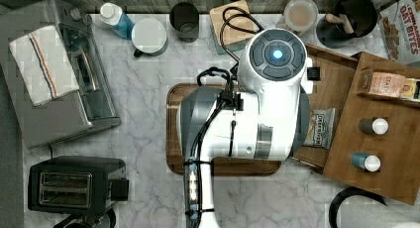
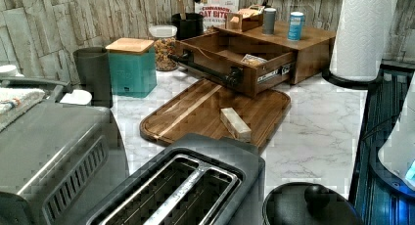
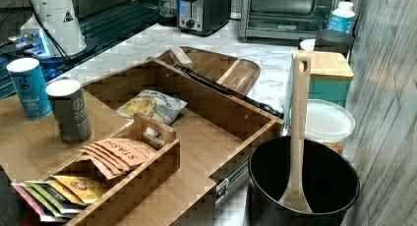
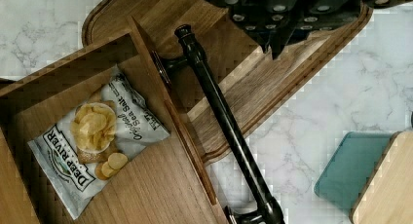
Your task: Close the drawer.
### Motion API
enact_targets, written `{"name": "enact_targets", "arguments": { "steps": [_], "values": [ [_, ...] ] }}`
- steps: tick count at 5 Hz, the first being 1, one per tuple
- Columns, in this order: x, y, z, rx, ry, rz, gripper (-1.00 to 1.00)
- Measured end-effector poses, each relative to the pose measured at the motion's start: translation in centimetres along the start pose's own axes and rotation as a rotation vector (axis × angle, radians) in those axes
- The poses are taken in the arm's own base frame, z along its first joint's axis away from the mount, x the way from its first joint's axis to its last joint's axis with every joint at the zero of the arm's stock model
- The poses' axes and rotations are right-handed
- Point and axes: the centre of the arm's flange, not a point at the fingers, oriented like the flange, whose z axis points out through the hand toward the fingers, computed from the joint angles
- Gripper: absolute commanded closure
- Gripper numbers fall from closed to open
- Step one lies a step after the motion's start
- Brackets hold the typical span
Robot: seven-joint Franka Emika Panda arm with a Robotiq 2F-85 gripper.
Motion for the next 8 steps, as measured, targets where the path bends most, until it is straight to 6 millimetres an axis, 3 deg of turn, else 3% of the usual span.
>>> {"name": "enact_targets", "arguments": {
  "steps": [4,5,6,8],
  "values": [
    [0.4,0.2,0.8,-0.008,0.017,-0.010,1.00],
    [1.2,-0.7,1.8,0.020,0.058,-0.073,1.00],
    [2.3,-2.0,4.3,0.029,0.073,-0.132,1.00],
    [2.3,-3.7,11.9,-0.054,-0.035,-0.207,1.00]
  ]
}}
